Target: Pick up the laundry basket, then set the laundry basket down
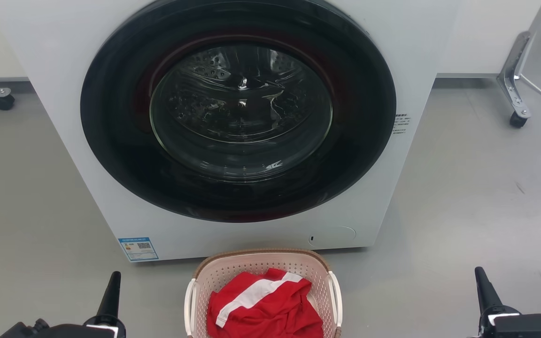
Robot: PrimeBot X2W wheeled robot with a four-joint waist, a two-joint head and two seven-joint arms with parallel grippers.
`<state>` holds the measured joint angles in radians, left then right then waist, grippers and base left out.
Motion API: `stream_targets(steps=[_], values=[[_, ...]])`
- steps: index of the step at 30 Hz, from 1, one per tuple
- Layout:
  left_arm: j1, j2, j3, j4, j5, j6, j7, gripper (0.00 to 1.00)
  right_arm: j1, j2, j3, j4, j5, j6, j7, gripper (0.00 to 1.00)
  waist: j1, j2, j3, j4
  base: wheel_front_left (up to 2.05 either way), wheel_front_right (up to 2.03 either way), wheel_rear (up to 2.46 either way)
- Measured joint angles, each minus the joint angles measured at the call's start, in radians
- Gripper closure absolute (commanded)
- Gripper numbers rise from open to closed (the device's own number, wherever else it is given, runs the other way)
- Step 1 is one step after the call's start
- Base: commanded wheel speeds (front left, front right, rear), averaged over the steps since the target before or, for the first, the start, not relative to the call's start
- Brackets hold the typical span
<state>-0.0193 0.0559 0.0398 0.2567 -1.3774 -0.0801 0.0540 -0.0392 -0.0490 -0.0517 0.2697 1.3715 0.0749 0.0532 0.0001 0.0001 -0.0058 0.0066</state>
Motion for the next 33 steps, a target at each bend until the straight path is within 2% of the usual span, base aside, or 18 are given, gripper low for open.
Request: stream_targets(steps=[17,33], values=[[-0.053,-0.011,0.05,0.035,-0.207,-0.037,0.057,1.0,-0.041,0.003,-0.078,0.027,0.22,0.041,0.057,1.0,0.0,0.0,0.008,-0.007,0.0,0.0,0.0],[-0.06,-0.013,0.051,0.037,-0.223,-0.043,0.059,1.0,-0.053,0.004,-0.081,0.029,0.225,0.046,0.06,1.0,0.0,0.0,0.008,-0.007,0.0,0.0,0.0]])
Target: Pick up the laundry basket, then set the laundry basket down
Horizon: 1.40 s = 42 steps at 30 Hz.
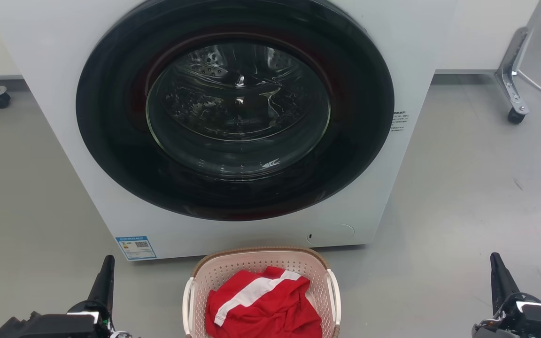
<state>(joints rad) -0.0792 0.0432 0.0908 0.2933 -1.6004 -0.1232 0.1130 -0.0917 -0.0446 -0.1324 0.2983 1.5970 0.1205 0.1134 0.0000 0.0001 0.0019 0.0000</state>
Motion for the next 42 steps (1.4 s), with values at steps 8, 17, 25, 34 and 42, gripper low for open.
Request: stream_targets(steps=[8,17,25,34,42], values=[[0.0,0.0,0.0,0.0,0.0,0.0,0.0,1.0,0.0,0.0,0.0,0.0,0.0,0.0,0.0,1.0,0.0,0.0,0.0,0.0,0.0,0.0,0.0],[0.0,0.0,0.0,0.001,0.0,0.0,0.0,1.0,0.0,0.0,0.0,0.0,0.0,0.0,0.0,1.0,0.0,0.0,0.0,0.0,0.0,0.0,0.0],[0.0,0.0,0.0,0.001,0.0,0.0,0.0,1.0,0.0,0.0,0.0,0.0,0.0,0.0,0.0,1.0,0.0,0.0,0.0,0.0,0.0,0.0,0.0],[0.0,0.0,0.0,0.002,0.0,0.0,0.0,1.0,0.0,0.0,0.0,0.0,0.0,0.0,0.0,1.0,0.0,0.0,0.0,0.0,0.0,0.0,0.0],[0.0,0.0,0.0,0.002,0.0,0.0,0.0,1.0,0.0,0.0,0.0,0.0,0.0,0.0,0.0,1.0,0.0,0.0,0.0,0.0,0.0,0.0,0.0]])
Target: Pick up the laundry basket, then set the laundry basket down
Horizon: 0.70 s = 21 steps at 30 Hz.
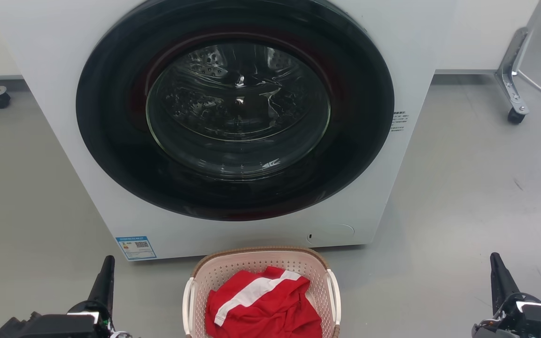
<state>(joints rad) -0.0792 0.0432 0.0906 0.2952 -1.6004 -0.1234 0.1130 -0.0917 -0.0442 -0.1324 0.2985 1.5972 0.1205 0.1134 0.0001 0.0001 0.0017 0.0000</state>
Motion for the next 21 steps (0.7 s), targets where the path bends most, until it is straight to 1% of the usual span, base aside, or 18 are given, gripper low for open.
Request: stream_targets(steps=[21], values=[[0.0,0.0,0.0,0.0,0.0,0.0,0.0,1.0,0.0,0.0,0.0,0.0,0.0,0.0,0.0,1.0,-0.0001,-0.0001,0.0,0.0,0.0,0.0,0.0]])
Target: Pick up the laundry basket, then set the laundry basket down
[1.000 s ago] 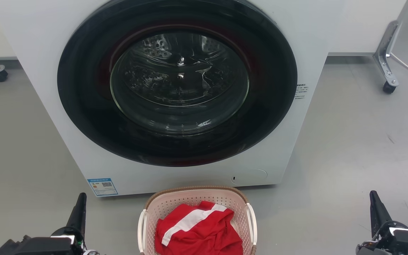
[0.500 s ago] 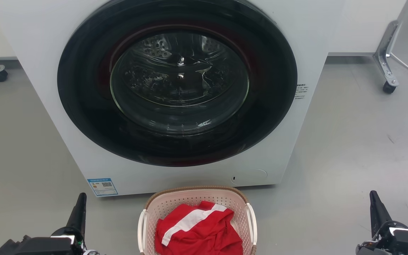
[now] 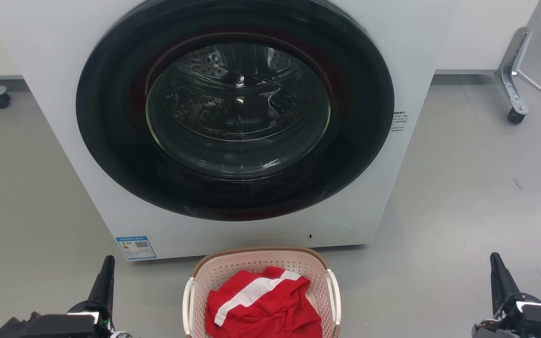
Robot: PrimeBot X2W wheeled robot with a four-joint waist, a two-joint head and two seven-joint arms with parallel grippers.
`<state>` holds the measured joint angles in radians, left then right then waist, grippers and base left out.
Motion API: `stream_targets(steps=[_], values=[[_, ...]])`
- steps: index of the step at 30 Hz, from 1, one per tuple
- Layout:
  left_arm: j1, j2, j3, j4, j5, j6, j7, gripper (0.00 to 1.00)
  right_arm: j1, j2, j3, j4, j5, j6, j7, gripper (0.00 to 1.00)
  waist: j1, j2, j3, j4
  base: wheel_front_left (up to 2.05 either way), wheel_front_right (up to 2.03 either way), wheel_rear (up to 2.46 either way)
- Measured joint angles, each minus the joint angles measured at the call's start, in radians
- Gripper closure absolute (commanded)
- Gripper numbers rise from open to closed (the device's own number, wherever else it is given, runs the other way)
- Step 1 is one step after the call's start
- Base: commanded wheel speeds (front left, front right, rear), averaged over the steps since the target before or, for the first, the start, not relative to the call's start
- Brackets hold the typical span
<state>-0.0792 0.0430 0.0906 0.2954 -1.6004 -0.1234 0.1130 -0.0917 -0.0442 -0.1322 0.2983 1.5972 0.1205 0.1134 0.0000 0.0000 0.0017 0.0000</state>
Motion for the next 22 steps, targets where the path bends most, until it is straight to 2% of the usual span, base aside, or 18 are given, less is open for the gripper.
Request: stream_targets(steps=[22], values=[[0.0,0.0,0.0,0.0,0.0,0.0,0.0,1.0,0.0,0.0,0.0,0.0,0.0,0.0,0.0,1.0,0.0,0.0,0.0,0.0,0.0,0.0,0.0]])
